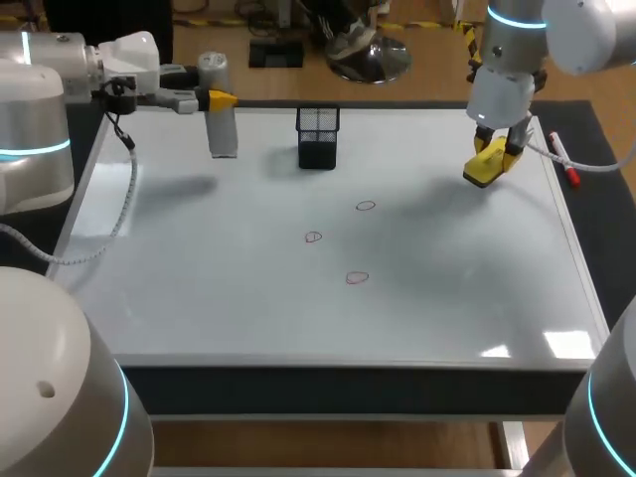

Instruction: Pick up the inspection probe, press it on each red-marked spot on the whiteboard one by one, put down the probe, pick up the eraser, and wipe off all the red marks.

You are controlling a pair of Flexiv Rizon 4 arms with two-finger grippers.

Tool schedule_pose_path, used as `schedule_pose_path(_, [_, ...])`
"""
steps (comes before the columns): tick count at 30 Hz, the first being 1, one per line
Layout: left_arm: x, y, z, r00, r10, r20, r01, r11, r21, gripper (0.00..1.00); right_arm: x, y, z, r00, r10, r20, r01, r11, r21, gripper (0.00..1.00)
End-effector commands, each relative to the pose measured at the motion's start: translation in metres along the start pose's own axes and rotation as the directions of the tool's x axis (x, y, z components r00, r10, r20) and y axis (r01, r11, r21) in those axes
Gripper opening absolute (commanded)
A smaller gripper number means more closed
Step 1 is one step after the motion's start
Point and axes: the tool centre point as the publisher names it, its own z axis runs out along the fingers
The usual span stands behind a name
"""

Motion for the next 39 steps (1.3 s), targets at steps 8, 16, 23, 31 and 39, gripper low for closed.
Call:
schedule_pose_path(8, [0.092, -0.009, -0.004, 0.999, 0.028, -0.029, -0.026, 0.999, 0.047, 0.0, 0.0, 0.0, -0.001, 1.0, -0.001, -0.002, 0.001, 1.0, 0.003, 0.0])
schedule_pose_path(16, [0.136, -0.005, 0.001, 0.999, -0.001, -0.049, 0.004, 0.999, 0.052, 0.0, 0.0, 0.0, -0.001, 1.0, -0.001, -0.002, 0.001, 1.0, 0.003, 0.0])
schedule_pose_path(23, [0.171, -0.003, 0.02, 0.995, 0.019, -0.103, -0.014, 0.999, 0.046, 0.0, 0.0, 0.0, -0.001, 1.0, -0.001, -0.002, 0.001, 1.0, 0.003, 0.0])
schedule_pose_path(31, [0.191, 0.006, 0.038, 0.988, 0.022, -0.15, -0.013, 0.998, 0.065, 0.0, 0.0, 0.0, -0.001, 1.0, -0.001, -0.002, 0.001, 1.0, 0.003, 0.0])
schedule_pose_path(39, [0.2, 0.01, 0.058, 0.984, 0.037, -0.173, -0.021, 0.996, 0.092, 0.0, 0.0, 0.0, -0.001, 1.0, -0.001, -0.002, 0.001, 1.0, 0.003, 0.0])
